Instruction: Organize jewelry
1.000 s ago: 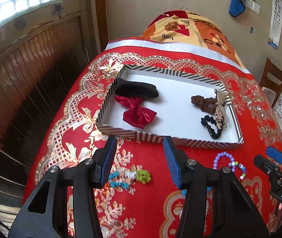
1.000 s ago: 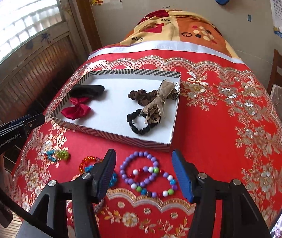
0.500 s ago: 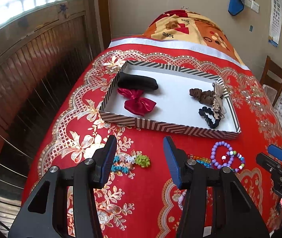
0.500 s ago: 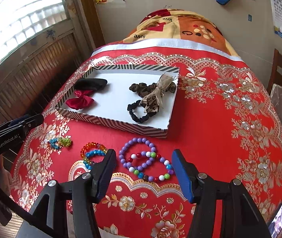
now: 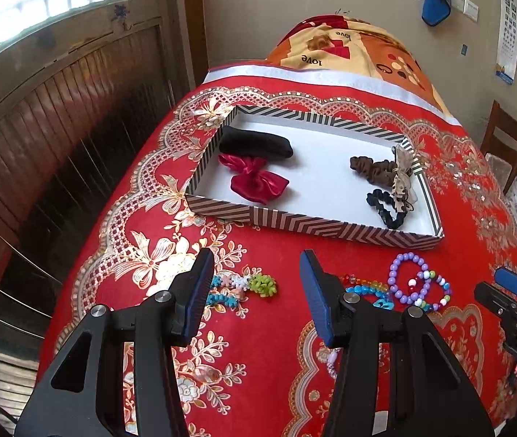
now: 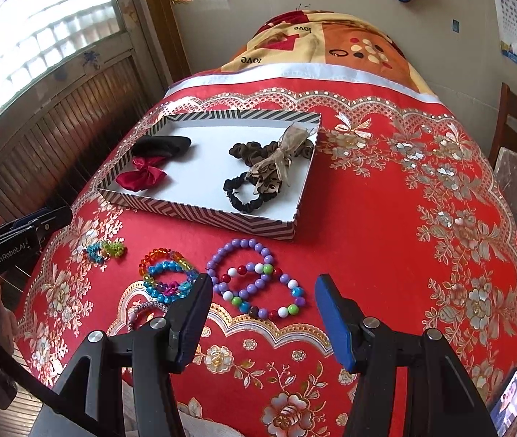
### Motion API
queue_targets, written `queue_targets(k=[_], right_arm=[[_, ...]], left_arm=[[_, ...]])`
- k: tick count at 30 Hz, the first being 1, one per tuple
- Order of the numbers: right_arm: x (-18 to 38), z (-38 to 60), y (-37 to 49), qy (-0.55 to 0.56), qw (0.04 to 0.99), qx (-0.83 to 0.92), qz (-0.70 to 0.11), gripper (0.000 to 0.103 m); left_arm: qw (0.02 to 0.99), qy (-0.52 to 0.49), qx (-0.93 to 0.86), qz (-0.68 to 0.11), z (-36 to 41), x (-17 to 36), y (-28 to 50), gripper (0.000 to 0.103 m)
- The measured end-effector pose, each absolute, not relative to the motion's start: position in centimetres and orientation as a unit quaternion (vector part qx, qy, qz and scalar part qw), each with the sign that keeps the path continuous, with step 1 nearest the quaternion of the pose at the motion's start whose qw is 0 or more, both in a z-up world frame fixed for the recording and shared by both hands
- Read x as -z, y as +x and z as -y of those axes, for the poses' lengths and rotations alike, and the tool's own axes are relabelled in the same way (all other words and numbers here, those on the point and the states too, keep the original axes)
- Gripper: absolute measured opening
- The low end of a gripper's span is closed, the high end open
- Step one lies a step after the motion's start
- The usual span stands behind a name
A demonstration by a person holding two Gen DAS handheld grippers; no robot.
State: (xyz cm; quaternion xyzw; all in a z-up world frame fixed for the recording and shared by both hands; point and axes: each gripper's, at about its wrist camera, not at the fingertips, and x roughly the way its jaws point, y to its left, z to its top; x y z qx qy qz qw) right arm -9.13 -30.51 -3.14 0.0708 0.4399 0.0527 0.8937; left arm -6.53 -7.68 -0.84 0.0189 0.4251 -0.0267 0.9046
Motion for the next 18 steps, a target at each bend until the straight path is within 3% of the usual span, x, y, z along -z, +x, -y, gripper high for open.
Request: queue_targets(k=[18], right_arm=[[3.89,29.81,-8.09,0.067,0.888,-0.057,-0.452,0.056]], left_arm=[[0.900,0.015,0.025,-0.435,6.84,1.57,-5.68,0.048]])
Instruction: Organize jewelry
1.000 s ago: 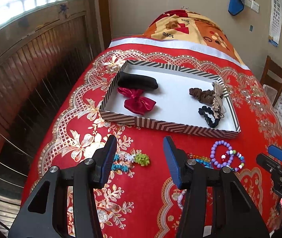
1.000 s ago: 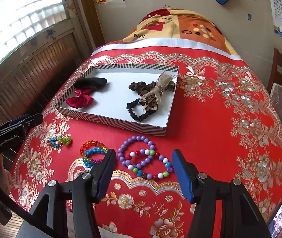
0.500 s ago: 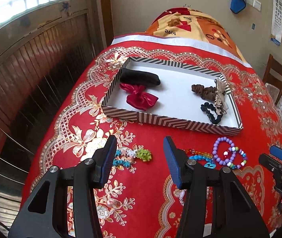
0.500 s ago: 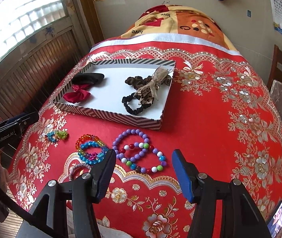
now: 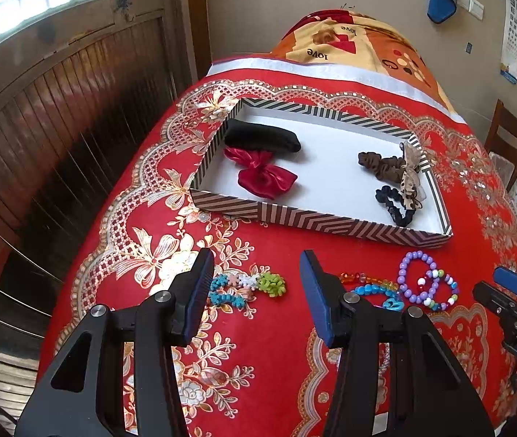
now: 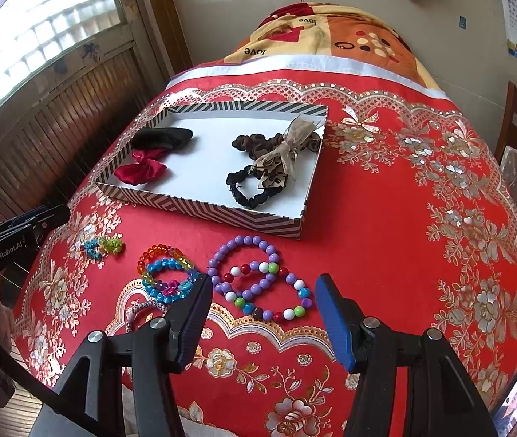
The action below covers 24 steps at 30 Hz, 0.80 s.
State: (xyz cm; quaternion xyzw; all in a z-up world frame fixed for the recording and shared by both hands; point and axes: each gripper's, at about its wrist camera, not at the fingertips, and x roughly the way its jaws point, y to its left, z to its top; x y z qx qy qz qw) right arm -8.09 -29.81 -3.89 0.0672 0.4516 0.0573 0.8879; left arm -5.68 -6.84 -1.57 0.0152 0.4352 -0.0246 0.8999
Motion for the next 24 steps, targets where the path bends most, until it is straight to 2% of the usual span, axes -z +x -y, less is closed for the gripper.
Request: queue_targets(k=[16,24], right_arm=[[4.9,29.6,-7.0,0.071,0.881,-0.056,-0.465,0.056],[5.7,29.9,-6.7,0.075,0.876,-0.054,-0.474,0.056]], left_arm=[[0.891,0.007,0.029,-0.453,5.4,2.7,-4.7,0.048],[0.864,-0.045,0.060,-0.498,2.3,4.5,-4.0,0.048]])
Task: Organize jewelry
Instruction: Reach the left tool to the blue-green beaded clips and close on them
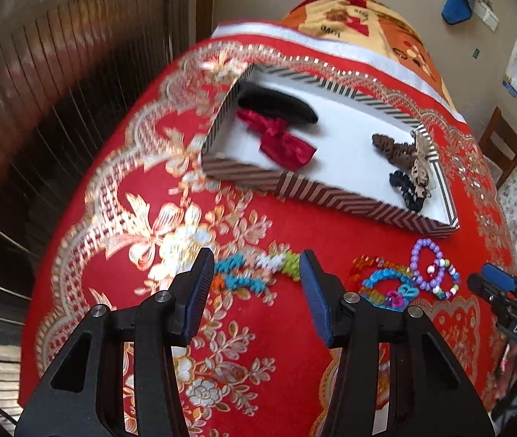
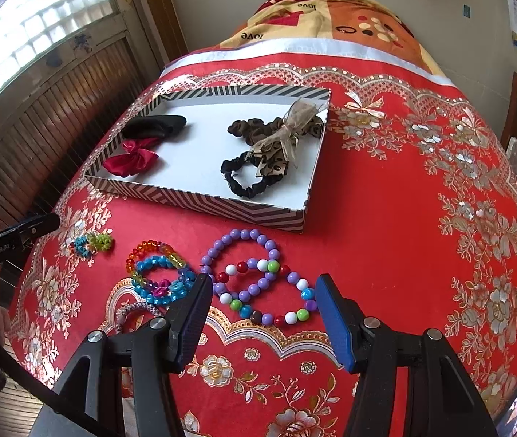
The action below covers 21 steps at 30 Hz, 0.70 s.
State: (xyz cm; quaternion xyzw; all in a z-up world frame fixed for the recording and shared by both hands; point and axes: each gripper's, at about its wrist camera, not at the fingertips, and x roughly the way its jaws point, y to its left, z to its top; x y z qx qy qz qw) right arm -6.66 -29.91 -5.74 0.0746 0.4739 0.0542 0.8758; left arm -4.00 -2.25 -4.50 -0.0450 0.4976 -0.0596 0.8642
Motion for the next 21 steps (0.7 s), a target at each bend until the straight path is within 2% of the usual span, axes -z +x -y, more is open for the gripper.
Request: queue_targets(k=[11,21], right_arm=[[6.9,30.5,-6.0,0.083,0.870,-0.054,-0.484,0.056],[7.7,30.3,-4.7,0.082,0.867,-0.057,-0.488,0.056]], left_arm=[[0.837,-0.047,0.102,-0.536,1.8,6.6,-3.5,0.049],[0.832,-0.009,0.147,-0.535,3.9,7.0,-2.3,0.051]])
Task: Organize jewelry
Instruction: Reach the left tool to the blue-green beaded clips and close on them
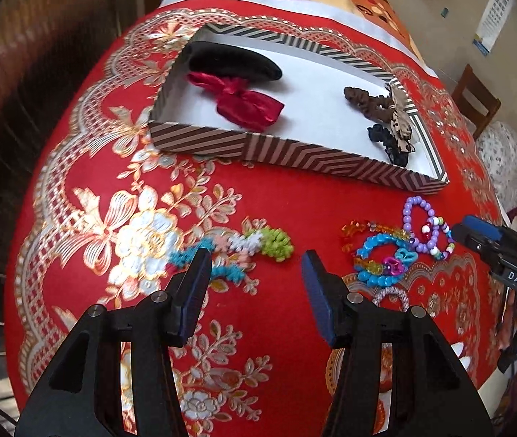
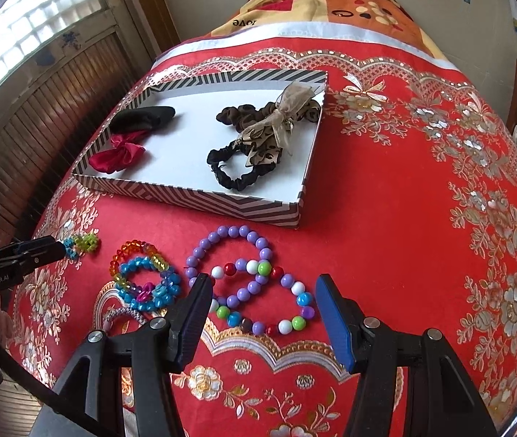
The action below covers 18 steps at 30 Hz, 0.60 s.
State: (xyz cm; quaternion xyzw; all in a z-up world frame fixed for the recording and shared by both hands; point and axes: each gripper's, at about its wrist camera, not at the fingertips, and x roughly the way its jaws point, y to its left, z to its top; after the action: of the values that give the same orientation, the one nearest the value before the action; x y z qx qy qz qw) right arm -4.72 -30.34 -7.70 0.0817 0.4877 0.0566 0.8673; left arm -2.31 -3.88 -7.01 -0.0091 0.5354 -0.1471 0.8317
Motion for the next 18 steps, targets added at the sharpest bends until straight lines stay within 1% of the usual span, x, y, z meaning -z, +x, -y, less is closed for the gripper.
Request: queue_targets(k=[7,14,15,16,18], right_arm=[[7.5,30.4,-4.5,0.085,0.864,-0.063,-0.492,0.056],[8.6,31.6,-5.4,0.075,0.860,-0.041,-0.502,0.056],[8.8,31.9,-5.3,0.079,0.860,-0.038,-0.503,0.055],[8.9,32.1,-5.3,0.080,0.860,-0.037,-0.503,0.049],[9.3,32.2,-5.0,0.076,0.859,-0.033,-0.506,0.045]], left_arm=[[0.829,0.022,0.166,-0.534,5.1,7.4,-1.3,0.051],[0.820,0.033,0.177,-0.544,5.5,8.4,-0.4,0.051],[0.819,0.033,0.178,-0.544,5.5,8.5,-0.3,0.051],[0.818,0.034,0.179,-0.545,5.5,8.5,-0.1,0.051],[0.817,0.034,0.180,-0.546,5.6,8.7,0.0,0.051]])
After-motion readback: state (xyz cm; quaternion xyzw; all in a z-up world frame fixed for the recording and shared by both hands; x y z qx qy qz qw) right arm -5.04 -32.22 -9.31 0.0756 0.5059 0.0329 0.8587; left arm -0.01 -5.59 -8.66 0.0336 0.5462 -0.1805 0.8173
